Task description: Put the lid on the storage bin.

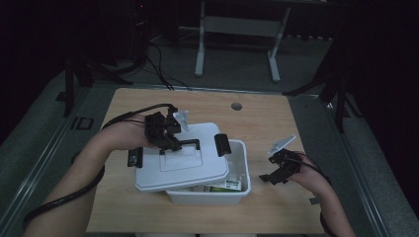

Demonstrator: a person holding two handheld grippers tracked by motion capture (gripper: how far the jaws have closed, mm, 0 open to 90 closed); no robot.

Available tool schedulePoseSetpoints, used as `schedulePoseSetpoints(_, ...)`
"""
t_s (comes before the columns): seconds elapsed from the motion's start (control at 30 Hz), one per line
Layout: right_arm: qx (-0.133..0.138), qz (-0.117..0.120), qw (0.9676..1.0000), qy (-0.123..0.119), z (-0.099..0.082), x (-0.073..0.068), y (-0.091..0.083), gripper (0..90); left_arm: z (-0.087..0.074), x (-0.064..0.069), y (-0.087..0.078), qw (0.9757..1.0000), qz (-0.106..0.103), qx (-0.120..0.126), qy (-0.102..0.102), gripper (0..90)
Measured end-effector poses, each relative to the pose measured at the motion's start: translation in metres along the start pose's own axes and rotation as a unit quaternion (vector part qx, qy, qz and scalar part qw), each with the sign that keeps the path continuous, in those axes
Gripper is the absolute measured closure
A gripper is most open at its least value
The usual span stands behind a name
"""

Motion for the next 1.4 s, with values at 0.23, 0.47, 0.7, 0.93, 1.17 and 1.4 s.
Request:
schedulePoseSetpoints(0.23, 0.0, 0.001, 1.0, 0.0, 0.0, 0.0, 0.001, 15.3, 0.023, 0.006, 0.009, 0.9997, -0.004, -0.007, 0.024, 84.3)
schedulePoseSetpoints(0.47, 0.002, 0.001, 1.0, 0.002, -0.001, 0.001, 0.001, 15.3, 0.04, 0.011, 0.022, 0.9992, -0.012, -0.007, 0.037, 84.2)
schedulePoseSetpoints(0.7, 0.004, 0.001, 1.0, 0.001, -0.003, 0.001, -0.001, 15.3, 0.057, 0.016, 0.031, 0.9984, -0.019, 0.003, 0.053, 84.3)
schedulePoseSetpoints(0.93, 0.005, 0.004, 1.0, 0.001, -0.003, 0.0, -0.001, 15.3, 0.063, 0.017, 0.042, 0.998, -0.025, -0.003, 0.058, 84.2)
schedulePoseSetpoints(1.17, 0.004, 0.005, 1.0, 0.002, -0.005, 0.001, 0.0, 15.3, 0.06, 0.02, 0.052, 0.9976, -0.036, -0.01, 0.058, 84.2)
schedulePoseSetpoints(1.4, 0.004, 0.008, 1.0, 0.003, -0.004, 0.0, 0.002, 15.3, 0.06, 0.022, 0.056, 0.9973, -0.043, -0.012, 0.058, 84.2)
Point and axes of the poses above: each handheld gripper's, and its own axes: y roughly forward along the jaws, z roughly out of its top, x roughly to its right, the point moved 2 cm from there along y, roughly forward along the jaws, and after that the axes turned 10 degrees about z, right-handed, at the moved point
